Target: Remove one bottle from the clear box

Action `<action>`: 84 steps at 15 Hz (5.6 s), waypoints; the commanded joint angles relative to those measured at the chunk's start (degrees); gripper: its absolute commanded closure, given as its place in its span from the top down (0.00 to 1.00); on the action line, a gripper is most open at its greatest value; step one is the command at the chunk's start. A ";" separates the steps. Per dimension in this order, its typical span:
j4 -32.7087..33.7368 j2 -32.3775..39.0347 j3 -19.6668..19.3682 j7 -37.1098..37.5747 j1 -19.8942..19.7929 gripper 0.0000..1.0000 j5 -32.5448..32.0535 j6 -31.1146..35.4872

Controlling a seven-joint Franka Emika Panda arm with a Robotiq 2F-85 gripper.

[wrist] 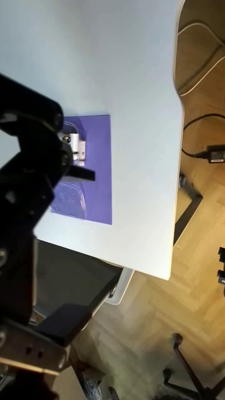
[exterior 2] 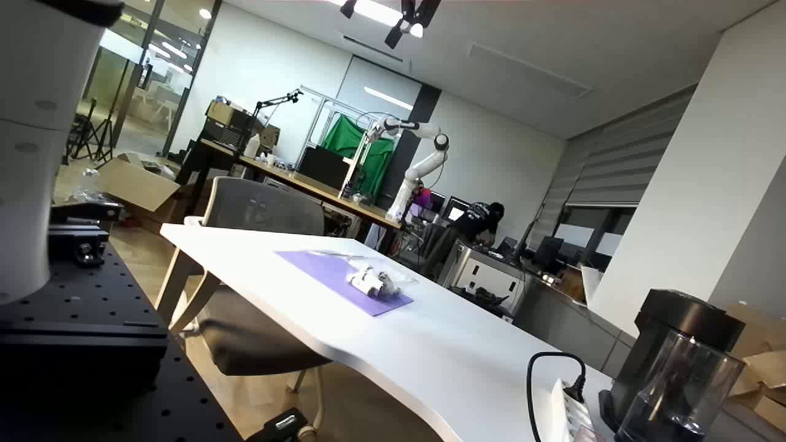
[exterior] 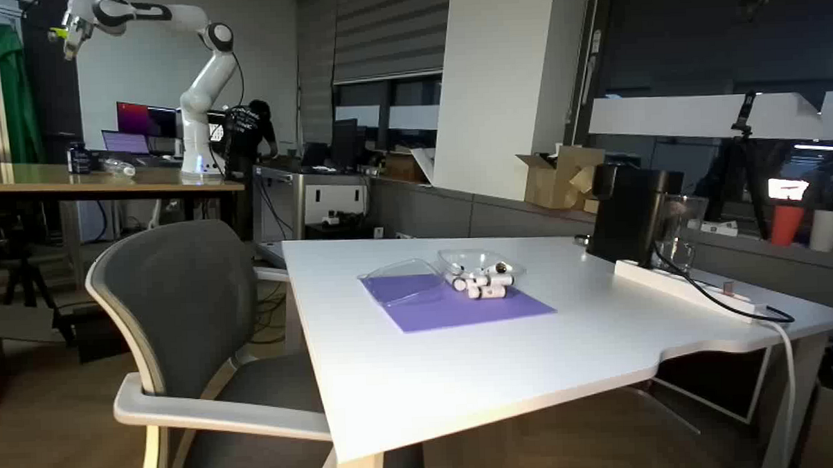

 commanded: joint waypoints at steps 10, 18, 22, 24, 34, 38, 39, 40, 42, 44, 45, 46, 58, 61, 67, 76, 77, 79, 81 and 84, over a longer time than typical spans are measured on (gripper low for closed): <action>0.82 1.60 -0.14 -1.55 -0.92 1.00 0.69 2.05; 6.48 23.95 -7.29 -14.40 1.78 1.00 5.84 24.21; 6.63 35.25 -6.12 -23.25 3.04 1.00 14.11 42.75; 7.31 40.33 -4.82 -27.79 3.96 1.00 20.11 49.49; 9.47 48.85 -3.07 -28.87 5.50 1.00 23.75 55.44; 9.59 48.80 -3.10 -28.87 5.49 1.00 23.75 55.44; 9.59 48.80 -3.10 -28.87 5.49 1.00 23.76 55.44; 9.60 48.80 -3.10 -28.87 5.49 1.00 23.76 55.44; 9.61 48.80 -3.10 -28.87 5.49 1.00 23.76 55.44; 9.62 48.80 -3.10 -28.87 5.49 1.00 23.76 55.44; 9.62 48.80 -3.10 -28.87 5.49 1.00 23.76 55.44; 9.62 48.80 -3.10 -28.87 5.49 1.00 23.76 55.44; 12.27 50.67 -2.79 -32.43 5.85 1.00 28.46 55.28; 14.59 53.39 -1.81 -37.42 6.32 1.00 35.24 55.91; 19.64 61.67 1.20 -47.56 5.75 1.00 46.69 56.98; 25.97 72.80 2.85 -49.45 5.52 1.00 50.78 56.66; 27.26 74.24 1.94 -46.49 5.95 1.00 48.86 55.95; 29.98 76.82 4.87 -36.81 1.69 1.00 39.80 54.00; 34.57 80.47 -1.56 -29.94 6.17 1.00 35.57 47.72; 43.42 85.70 -3.65 -20.23 5.82 1.00 29.86 36.27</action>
